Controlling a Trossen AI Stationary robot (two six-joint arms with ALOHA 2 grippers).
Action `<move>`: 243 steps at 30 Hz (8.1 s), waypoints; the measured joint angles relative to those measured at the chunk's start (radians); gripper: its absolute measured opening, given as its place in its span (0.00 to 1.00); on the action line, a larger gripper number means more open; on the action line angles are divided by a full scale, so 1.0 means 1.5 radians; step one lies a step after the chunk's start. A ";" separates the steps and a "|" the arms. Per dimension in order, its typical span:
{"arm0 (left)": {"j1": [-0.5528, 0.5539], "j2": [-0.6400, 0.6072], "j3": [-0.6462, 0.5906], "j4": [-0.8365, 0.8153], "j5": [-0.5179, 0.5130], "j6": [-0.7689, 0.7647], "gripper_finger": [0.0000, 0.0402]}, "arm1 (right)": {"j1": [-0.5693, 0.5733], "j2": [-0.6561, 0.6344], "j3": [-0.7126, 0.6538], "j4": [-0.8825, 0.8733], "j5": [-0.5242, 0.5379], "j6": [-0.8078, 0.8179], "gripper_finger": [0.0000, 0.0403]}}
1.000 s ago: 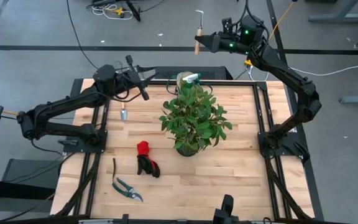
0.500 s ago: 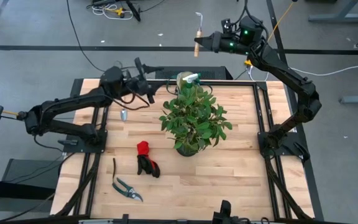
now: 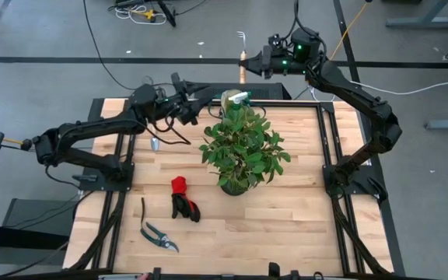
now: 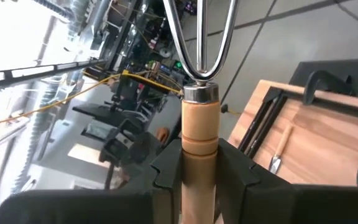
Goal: Pick & Place Garden tools in Gardening bag
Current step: Put the brown hand rake into the gardening bag
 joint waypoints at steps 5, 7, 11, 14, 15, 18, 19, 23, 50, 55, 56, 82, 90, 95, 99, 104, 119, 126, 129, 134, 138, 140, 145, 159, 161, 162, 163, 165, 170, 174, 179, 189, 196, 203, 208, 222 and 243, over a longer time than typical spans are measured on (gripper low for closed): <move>0.000 0.031 0.000 0.064 0.016 0.006 0.62 | 0.006 0.000 -0.001 0.002 -0.020 0.007 0.17; 0.000 0.042 0.000 0.073 0.018 0.008 0.62 | 0.011 0.000 -0.001 0.002 -0.021 0.007 0.17; 0.003 0.067 0.000 0.079 0.038 0.081 0.62 | 0.014 0.000 -0.002 0.002 -0.045 0.027 0.17; 0.007 0.080 0.000 0.089 0.057 0.125 0.62 | 0.015 0.000 -0.002 -0.003 -0.056 0.042 0.17; 0.008 0.087 0.000 0.104 0.060 0.125 0.62 | 0.015 0.000 -0.002 -0.003 -0.060 0.044 0.17; 0.013 0.101 0.000 0.155 0.073 0.125 0.62 | 0.015 0.000 -0.002 -0.005 -0.066 0.058 0.17; 0.013 0.105 0.000 0.173 0.079 0.137 0.62 | 0.015 0.000 -0.002 -0.006 -0.067 0.060 0.17; 0.017 0.111 0.002 0.201 0.111 0.168 0.62 | 0.015 0.000 -0.002 -0.019 -0.067 0.062 0.17; 0.025 0.152 0.132 0.038 0.198 0.232 0.62 | 0.015 0.001 -0.002 -0.032 -0.065 0.053 0.17; 0.022 0.188 0.172 0.039 0.197 0.232 0.62 | 0.015 0.001 -0.002 -0.033 -0.066 0.054 0.17; 0.022 0.195 0.182 0.040 0.197 0.232 0.62 | 0.014 0.001 -0.002 -0.033 -0.066 0.055 0.17; 0.015 0.274 0.257 0.043 0.210 0.285 0.62 | 0.015 0.001 -0.002 -0.033 -0.065 0.065 0.17; 0.015 0.277 0.257 0.054 0.210 0.284 0.62 | 0.023 0.001 -0.002 -0.034 -0.061 0.072 0.17; 0.015 0.277 0.257 0.054 0.212 0.282 0.62 | 0.033 0.001 -0.002 -0.035 -0.057 0.075 0.17; 0.010 0.277 0.257 0.054 0.212 0.282 0.62 | 0.042 0.001 -0.002 -0.041 -0.044 0.075 0.17; -0.001 0.277 0.257 0.054 0.213 0.282 0.62 | 0.050 0.001 -0.002 -0.049 -0.042 0.073 0.17; -0.008 0.277 0.257 0.055 0.183 0.285 0.50 | 0.053 0.001 -0.002 -0.065 -0.042 0.055 0.17; -0.011 0.277 0.256 0.055 0.183 0.285 0.41 | 0.053 0.001 -0.002 -0.064 -0.042 0.055 0.17; -0.012 0.277 0.256 0.055 0.183 0.285 0.39 | 0.053 0.001 -0.002 -0.064 -0.042 0.055 0.17; -0.012 0.277 0.256 0.055 0.176 0.285 0.34 | 0.053 0.001 -0.002 -0.064 -0.042 0.054 0.17; -0.012 0.277 0.256 0.055 0.166 0.284 0.31 | 0.053 0.001 -0.002 -0.064 -0.042 0.052 0.17; -0.012 0.276 0.256 0.055 0.165 0.284 0.29 | 0.053 0.001 -0.002 -0.064 -0.042 0.050 0.17; -0.013 0.276 0.256 0.056 0.165 0.285 0.24 | 0.053 0.001 -0.002 -0.065 -0.041 0.052 0.17; -0.020 0.275 0.256 0.046 0.164 0.288 0.21 | 0.053 0.001 -0.002 -0.076 -0.042 0.054 0.18; -0.020 0.275 0.256 0.046 0.164 0.287 0.21 | 0.053 0.001 -0.002 -0.076 -0.042 0.049 0.20; -0.020 0.275 0.256 0.046 0.164 0.287 0.20 | 0.053 0.001 -0.002 -0.077 -0.042 0.047 0.21; -0.020 0.275 0.256 0.046 0.164 0.285 0.20 | 0.053 0.001 -0.002 -0.077 -0.041 0.045 0.22; -0.020 0.275 0.256 0.046 0.164 0.279 0.20 | 0.053 0.001 -0.002 -0.078 -0.031 0.042 0.25; -0.020 0.275 0.256 0.040 0.160 0.279 0.20 | 0.053 0.001 -0.002 -0.079 -0.025 0.042 0.34; -0.020 0.275 0.256 0.036 0.156 0.279 0.19 | 0.053 0.001 -0.002 -0.081 -0.026 0.039 0.41; -0.020 0.276 0.256 0.035 0.155 0.279 0.20 | 0.053 0.001 -0.002 -0.081 -0.028 0.031 0.48; -0.020 0.276 0.256 0.033 0.138 0.277 0.20 | 0.041 0.001 -0.002 -0.137 -0.031 0.031 0.50; -0.020 0.277 0.256 0.024 0.135 0.277 0.19 | 0.020 0.001 -0.002 -0.144 -0.032 0.020 0.49; -0.020 0.277 0.256 0.015 0.100 0.277 0.20 | 0.001 -0.001 -0.002 -0.139 -0.051 0.022 0.49; -0.020 0.277 0.256 0.014 0.078 0.276 0.19 | -0.013 -0.003 -0.002 -0.133 -0.067 0.022 0.49; 0.006 0.277 0.256 0.014 0.077 0.125 0.19 | -0.059 -0.032 -0.002 -0.053 -0.093 0.012 0.49; 0.014 0.274 0.256 -0.038 0.038 0.120 0.19 | -0.058 -0.032 -0.002 -0.053 -0.102 -0.033 0.49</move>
